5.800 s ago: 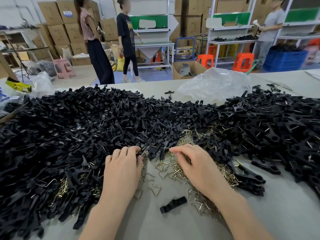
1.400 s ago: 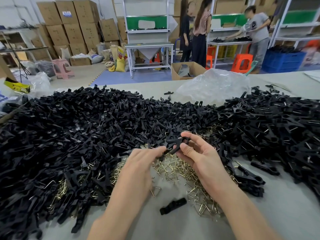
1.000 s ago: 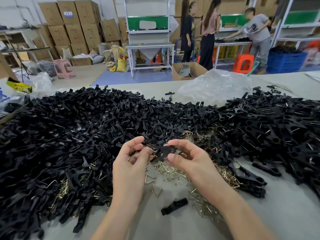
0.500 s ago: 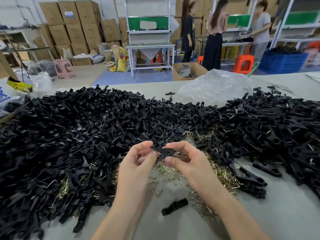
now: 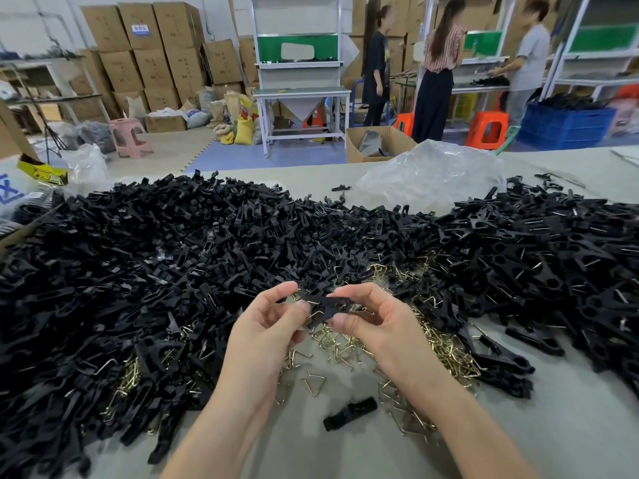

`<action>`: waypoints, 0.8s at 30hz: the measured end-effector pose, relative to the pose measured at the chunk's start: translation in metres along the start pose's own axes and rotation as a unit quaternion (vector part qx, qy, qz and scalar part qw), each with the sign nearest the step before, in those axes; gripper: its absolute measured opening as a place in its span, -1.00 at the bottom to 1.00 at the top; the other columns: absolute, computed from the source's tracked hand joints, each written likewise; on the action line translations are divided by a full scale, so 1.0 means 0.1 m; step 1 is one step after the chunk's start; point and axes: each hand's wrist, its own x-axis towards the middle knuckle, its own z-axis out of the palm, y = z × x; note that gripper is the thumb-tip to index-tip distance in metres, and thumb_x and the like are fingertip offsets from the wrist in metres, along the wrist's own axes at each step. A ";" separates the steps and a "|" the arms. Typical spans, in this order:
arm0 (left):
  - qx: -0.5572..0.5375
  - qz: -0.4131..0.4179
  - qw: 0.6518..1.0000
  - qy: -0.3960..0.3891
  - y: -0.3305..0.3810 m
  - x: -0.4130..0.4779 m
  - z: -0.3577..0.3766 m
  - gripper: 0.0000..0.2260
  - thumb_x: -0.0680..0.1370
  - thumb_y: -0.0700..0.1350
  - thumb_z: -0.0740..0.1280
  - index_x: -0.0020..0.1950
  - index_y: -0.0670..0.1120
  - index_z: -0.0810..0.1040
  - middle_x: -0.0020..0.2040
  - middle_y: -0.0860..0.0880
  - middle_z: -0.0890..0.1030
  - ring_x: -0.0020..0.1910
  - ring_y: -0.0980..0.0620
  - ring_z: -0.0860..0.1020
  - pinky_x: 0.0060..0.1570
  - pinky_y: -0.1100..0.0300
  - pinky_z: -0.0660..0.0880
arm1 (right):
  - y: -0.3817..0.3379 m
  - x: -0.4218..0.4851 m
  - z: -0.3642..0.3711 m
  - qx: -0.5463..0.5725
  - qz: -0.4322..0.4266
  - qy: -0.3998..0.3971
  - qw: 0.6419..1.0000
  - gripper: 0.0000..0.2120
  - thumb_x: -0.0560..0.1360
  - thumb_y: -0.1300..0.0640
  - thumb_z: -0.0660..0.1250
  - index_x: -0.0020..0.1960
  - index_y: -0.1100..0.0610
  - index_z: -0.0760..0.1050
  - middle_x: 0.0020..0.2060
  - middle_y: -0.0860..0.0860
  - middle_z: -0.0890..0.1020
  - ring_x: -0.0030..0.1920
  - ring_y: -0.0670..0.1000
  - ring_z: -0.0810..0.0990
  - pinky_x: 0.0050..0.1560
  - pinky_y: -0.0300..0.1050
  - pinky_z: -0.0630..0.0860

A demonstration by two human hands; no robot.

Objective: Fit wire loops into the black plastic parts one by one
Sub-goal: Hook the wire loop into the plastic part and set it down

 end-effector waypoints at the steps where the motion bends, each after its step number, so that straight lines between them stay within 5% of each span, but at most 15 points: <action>1: -0.001 0.001 1.000 0.002 0.00 0.00 0.00 -0.81 0.54 -0.21 0.45 0.07 0.06 0.67 -0.28 0.03 0.59 -0.32 0.04 0.54 -0.13 0.12 0.47 | 0.00 0.00 0.00 0.002 0.001 -0.001 1.000 -0.71 0.48 0.34 0.49 0.10 0.03 0.62 -0.02 -0.10 0.74 -0.07 -0.14 0.71 -0.02 -0.35 0.54; 13: 0.024 -0.020 0.999 -0.025 0.03 -0.02 -0.01 -0.76 0.53 -0.19 0.46 0.03 0.18 0.69 -0.16 -0.03 0.64 -0.15 0.00 0.58 -0.17 0.13 0.52 | 0.01 0.00 -0.01 0.010 0.013 -0.011 1.000 -0.73 0.50 0.32 0.47 0.11 0.03 0.63 -0.02 -0.10 0.73 -0.09 -0.12 0.71 -0.03 -0.34 0.56; 19: -0.013 -0.038 0.999 -0.004 0.01 -0.05 0.06 -0.78 0.51 -0.21 0.46 0.14 0.00 0.68 -0.16 -0.05 0.62 -0.21 0.04 0.58 -0.14 0.14 0.53 | 0.00 -0.01 0.00 0.001 0.011 -0.007 1.000 -0.73 0.50 0.32 0.48 0.11 0.02 0.63 -0.04 -0.08 0.74 -0.07 -0.10 0.72 0.00 -0.31 0.56; 24: -0.116 -0.100 0.982 -0.109 0.14 -0.09 0.07 -0.69 0.38 -0.19 0.45 0.12 -0.13 0.70 0.06 -0.13 0.71 -0.11 0.06 0.68 -0.20 0.24 0.61 | -0.02 -0.01 -0.05 0.040 0.012 -0.010 0.999 -0.73 0.47 0.25 0.51 0.10 -0.03 0.69 -0.16 -0.10 0.72 -0.08 -0.11 0.68 0.02 -0.31 0.55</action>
